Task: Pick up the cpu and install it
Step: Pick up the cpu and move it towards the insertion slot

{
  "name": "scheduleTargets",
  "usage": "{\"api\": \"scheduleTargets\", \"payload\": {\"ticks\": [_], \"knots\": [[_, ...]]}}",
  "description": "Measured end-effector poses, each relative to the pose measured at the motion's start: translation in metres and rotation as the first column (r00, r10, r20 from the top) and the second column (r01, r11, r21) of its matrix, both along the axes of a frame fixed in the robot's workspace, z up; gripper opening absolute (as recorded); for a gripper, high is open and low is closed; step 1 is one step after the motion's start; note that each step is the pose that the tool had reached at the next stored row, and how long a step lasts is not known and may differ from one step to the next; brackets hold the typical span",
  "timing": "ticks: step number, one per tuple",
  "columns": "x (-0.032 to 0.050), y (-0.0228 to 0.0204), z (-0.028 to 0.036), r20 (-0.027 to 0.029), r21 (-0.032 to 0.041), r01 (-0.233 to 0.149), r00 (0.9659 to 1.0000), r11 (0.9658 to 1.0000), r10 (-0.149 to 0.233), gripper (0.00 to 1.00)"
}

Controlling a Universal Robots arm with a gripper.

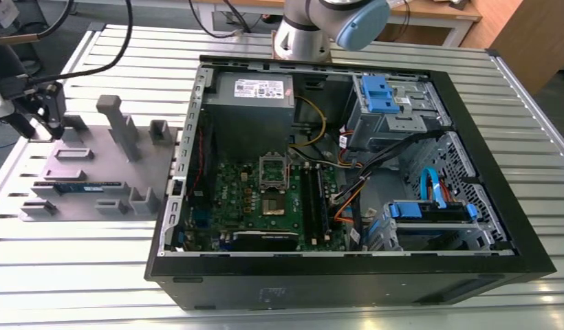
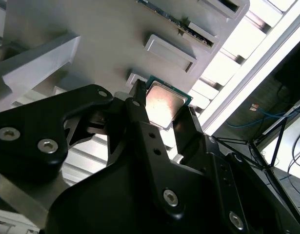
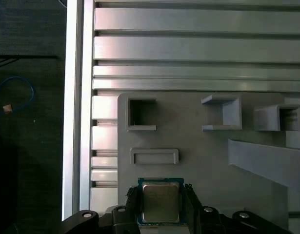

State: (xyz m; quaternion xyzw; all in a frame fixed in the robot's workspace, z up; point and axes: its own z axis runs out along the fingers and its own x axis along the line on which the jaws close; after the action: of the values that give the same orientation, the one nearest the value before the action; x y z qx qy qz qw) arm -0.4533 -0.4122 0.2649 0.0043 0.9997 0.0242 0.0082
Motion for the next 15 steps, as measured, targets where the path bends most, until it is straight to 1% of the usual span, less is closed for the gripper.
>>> {"api": "scheduleTargets", "payload": {"ticks": [6,10,15], "knots": [[0.0000,0.0000,0.0147,0.0001,0.0000,0.000,1.0000,1.0000,0.000,0.47],[0.0000,0.0000,0.0228,-0.0001,-0.0001,0.000,1.0000,1.0000,0.000,0.47],[0.0000,0.0000,0.0234,0.0002,0.0000,0.000,1.0000,1.0000,0.000,0.47]]}}
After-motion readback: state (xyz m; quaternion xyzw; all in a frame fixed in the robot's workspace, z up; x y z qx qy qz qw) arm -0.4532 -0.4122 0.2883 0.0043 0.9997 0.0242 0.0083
